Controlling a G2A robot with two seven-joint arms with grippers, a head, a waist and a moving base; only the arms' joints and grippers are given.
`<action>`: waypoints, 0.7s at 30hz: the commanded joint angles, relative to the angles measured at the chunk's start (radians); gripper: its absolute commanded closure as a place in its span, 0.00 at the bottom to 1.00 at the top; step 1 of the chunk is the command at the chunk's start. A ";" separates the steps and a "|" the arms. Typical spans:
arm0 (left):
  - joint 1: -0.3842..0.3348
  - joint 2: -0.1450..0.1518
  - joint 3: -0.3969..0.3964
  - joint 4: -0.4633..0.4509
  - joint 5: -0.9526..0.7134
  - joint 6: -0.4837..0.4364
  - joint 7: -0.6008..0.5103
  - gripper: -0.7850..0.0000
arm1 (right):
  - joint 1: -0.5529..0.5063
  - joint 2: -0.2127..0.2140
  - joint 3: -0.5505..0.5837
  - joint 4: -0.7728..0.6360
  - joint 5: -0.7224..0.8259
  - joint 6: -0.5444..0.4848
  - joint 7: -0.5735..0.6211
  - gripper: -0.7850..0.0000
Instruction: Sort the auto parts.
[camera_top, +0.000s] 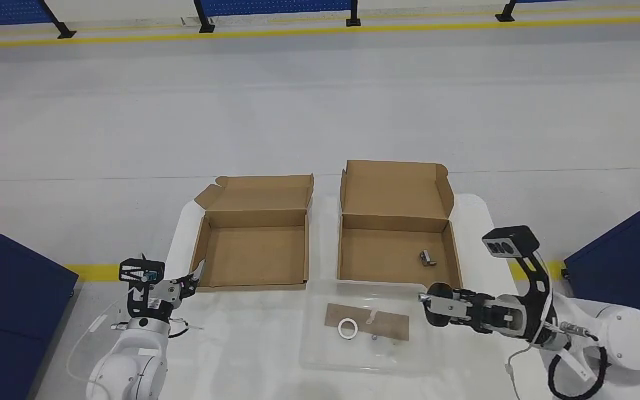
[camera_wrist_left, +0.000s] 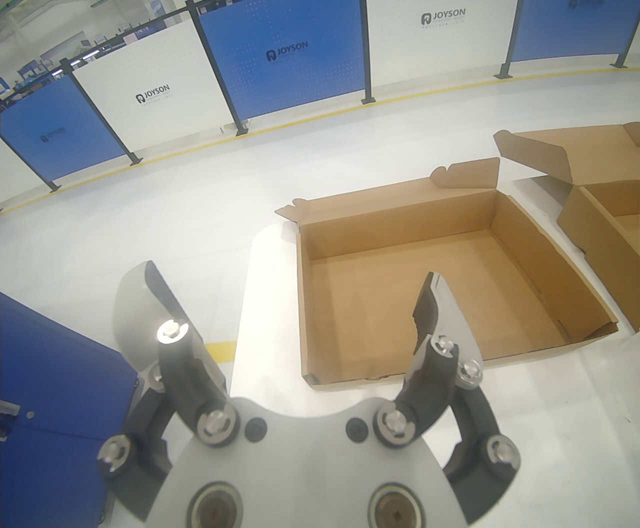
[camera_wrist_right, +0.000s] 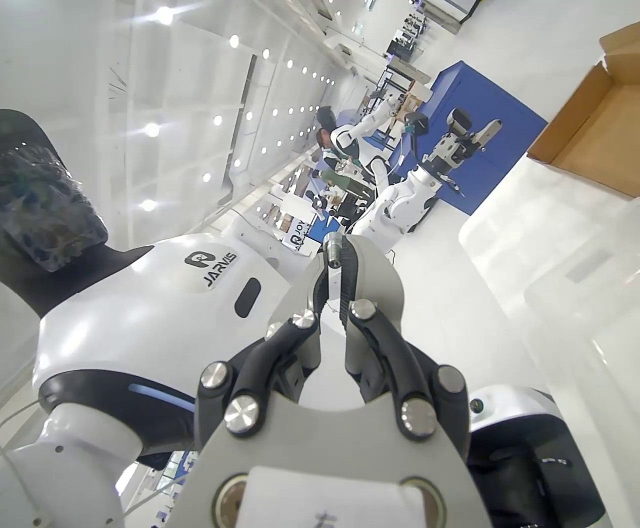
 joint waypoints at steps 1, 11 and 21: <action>0.000 0.000 0.000 0.000 0.000 0.000 0.000 0.00 | 0.000 0.000 0.000 0.000 0.000 0.000 0.000 1.00; 0.000 0.000 0.000 0.000 0.000 0.000 0.000 0.00 | 0.045 0.023 0.005 -0.067 -0.434 0.112 -0.095 1.00; 0.000 0.000 0.000 0.000 0.000 0.000 0.000 0.00 | 0.213 0.051 -0.175 -0.046 -0.914 0.274 -0.107 1.00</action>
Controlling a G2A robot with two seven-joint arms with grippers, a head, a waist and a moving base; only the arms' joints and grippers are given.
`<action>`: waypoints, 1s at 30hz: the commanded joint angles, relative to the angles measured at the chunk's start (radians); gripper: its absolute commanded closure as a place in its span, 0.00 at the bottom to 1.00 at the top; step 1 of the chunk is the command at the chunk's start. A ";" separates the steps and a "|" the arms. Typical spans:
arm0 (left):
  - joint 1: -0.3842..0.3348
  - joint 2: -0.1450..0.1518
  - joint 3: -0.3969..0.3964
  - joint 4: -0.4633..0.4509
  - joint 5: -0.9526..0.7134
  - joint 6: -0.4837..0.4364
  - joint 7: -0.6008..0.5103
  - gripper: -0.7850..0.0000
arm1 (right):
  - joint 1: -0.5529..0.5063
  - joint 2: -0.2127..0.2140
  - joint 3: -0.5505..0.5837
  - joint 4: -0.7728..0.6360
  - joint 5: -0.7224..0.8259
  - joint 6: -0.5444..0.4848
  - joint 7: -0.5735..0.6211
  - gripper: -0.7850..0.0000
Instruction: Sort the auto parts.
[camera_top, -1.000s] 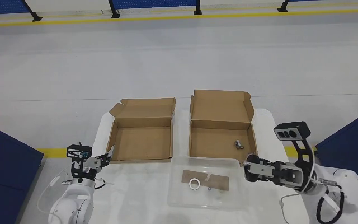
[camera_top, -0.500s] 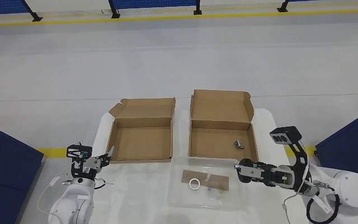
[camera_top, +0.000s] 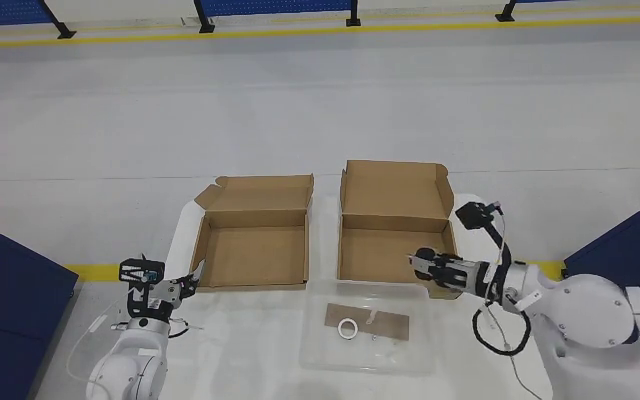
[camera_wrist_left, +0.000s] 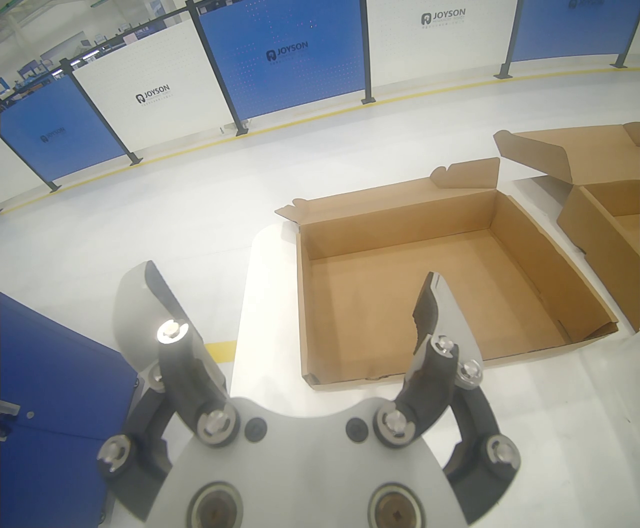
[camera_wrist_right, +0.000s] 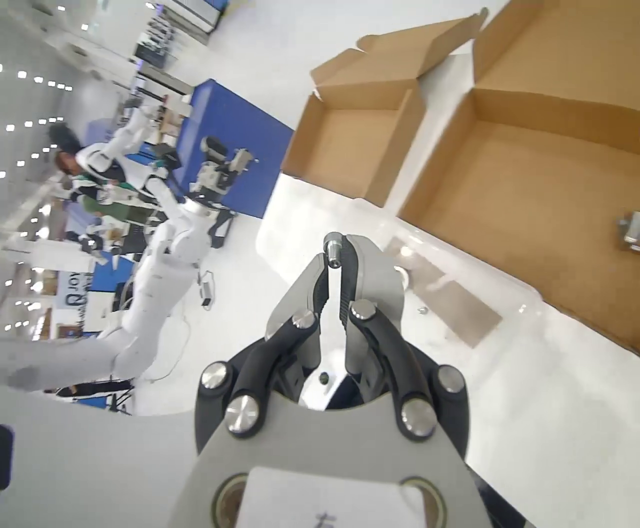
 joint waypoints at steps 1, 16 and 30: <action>0.000 0.000 0.000 0.000 0.000 0.000 0.000 0.00 | 0.044 0.003 -0.044 0.029 -0.063 0.015 0.008 1.00; 0.000 0.000 0.000 0.000 0.000 0.000 0.000 0.00 | 0.091 0.006 -0.107 0.077 -0.144 0.010 -0.024 1.00; 0.000 0.000 0.000 0.000 0.000 0.000 0.000 0.00 | 0.333 -0.009 -0.414 0.280 -0.576 0.255 -0.014 1.00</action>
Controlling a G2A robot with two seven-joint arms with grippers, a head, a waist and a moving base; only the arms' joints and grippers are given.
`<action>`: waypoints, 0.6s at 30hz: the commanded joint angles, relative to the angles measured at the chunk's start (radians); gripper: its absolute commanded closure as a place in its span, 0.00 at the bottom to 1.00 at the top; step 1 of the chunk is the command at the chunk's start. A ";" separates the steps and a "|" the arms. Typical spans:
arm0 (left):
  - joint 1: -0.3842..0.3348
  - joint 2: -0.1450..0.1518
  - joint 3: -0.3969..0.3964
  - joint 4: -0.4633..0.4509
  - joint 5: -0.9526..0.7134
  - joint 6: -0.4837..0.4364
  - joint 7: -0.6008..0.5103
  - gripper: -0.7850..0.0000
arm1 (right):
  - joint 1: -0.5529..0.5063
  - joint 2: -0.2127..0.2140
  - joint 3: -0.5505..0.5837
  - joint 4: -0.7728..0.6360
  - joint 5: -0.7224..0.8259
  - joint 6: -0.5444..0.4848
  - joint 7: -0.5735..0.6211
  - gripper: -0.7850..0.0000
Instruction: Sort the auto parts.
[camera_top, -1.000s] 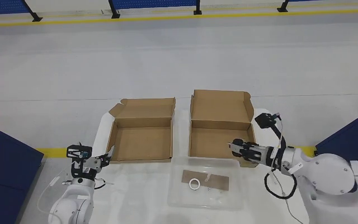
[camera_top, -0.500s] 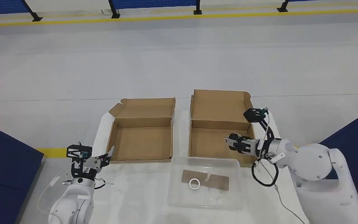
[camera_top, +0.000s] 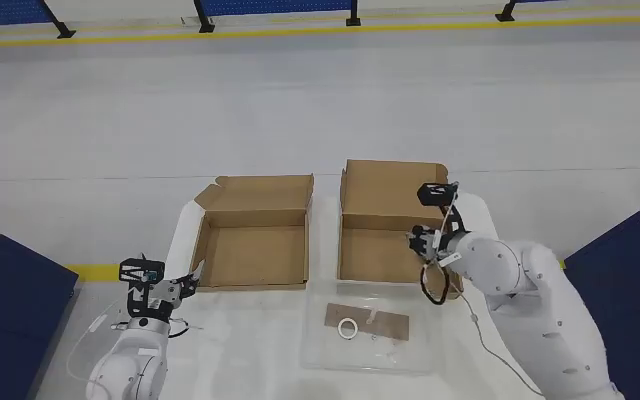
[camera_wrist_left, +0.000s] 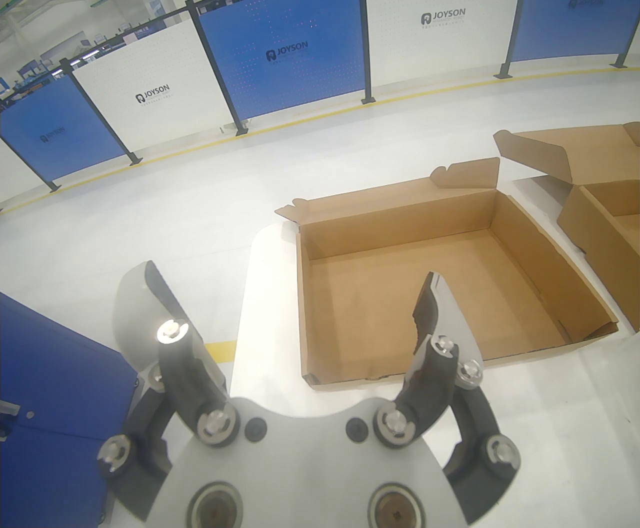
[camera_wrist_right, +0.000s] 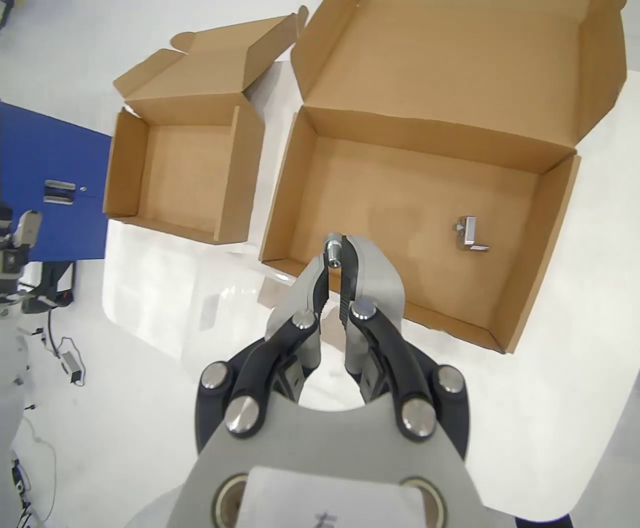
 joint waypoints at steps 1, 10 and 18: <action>0.000 0.000 0.000 0.000 0.000 0.000 0.000 0.00 | 0.054 -0.008 -0.058 0.055 -0.040 0.029 0.009 1.00; 0.000 0.000 0.000 0.000 0.000 0.000 0.000 0.00 | 0.151 -0.035 -0.174 0.221 -0.058 0.081 0.005 1.00; 0.000 0.000 0.000 0.000 0.000 0.000 0.000 0.00 | 0.151 -0.035 -0.174 0.221 -0.058 0.081 0.005 1.00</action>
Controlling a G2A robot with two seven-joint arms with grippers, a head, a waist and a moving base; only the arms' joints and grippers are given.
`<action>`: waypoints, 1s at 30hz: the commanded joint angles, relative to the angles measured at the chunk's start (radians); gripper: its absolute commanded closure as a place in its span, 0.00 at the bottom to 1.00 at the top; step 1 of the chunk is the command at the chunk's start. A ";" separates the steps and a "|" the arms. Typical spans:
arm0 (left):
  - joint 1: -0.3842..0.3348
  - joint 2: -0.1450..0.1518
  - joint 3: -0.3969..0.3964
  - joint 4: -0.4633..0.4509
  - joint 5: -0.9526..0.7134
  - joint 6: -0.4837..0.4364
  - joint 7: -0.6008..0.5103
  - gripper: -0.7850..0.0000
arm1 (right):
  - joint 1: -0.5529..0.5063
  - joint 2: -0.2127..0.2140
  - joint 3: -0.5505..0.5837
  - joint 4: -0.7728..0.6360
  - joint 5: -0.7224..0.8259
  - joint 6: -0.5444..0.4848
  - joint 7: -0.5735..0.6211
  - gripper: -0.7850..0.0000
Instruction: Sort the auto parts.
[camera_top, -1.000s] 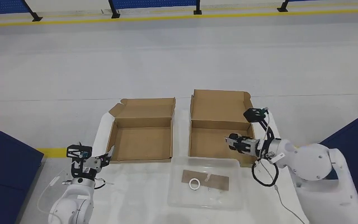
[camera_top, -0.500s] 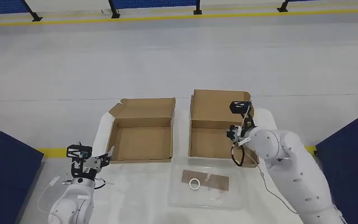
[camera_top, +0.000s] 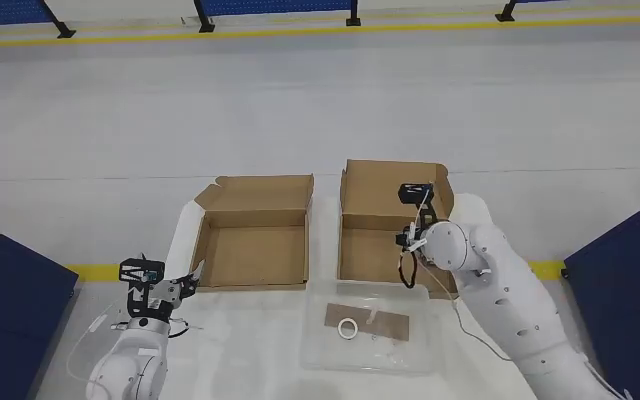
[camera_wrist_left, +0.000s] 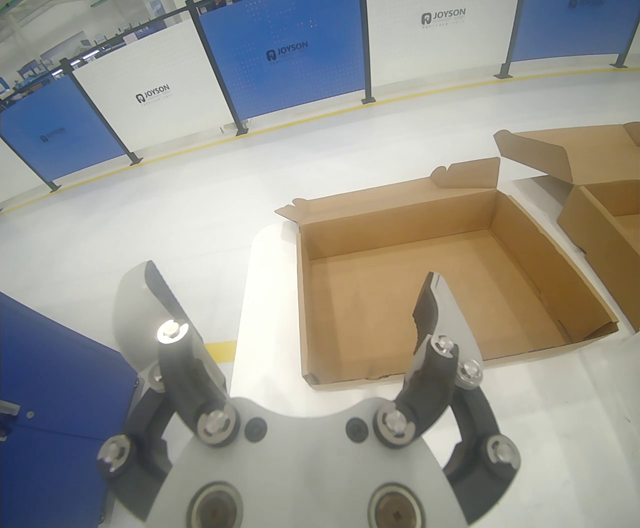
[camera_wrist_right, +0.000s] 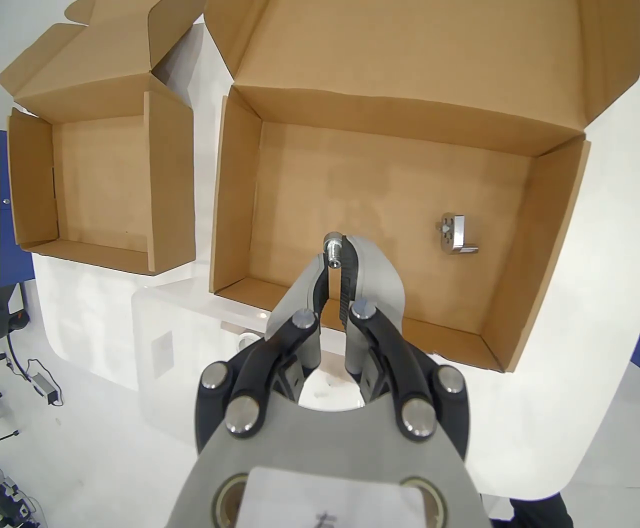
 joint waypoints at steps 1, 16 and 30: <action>0.000 0.000 0.000 0.000 0.000 0.000 0.000 0.00 | 0.000 0.000 0.000 0.000 0.000 0.000 0.000 1.00; 0.000 0.000 0.000 0.000 0.000 0.000 0.000 0.00 | 0.183 -0.050 -0.141 0.263 -0.016 0.027 0.022 1.00; 0.000 0.000 0.000 0.000 0.000 0.000 0.000 0.00 | 0.322 -0.143 -0.309 0.608 0.052 0.066 -0.025 1.00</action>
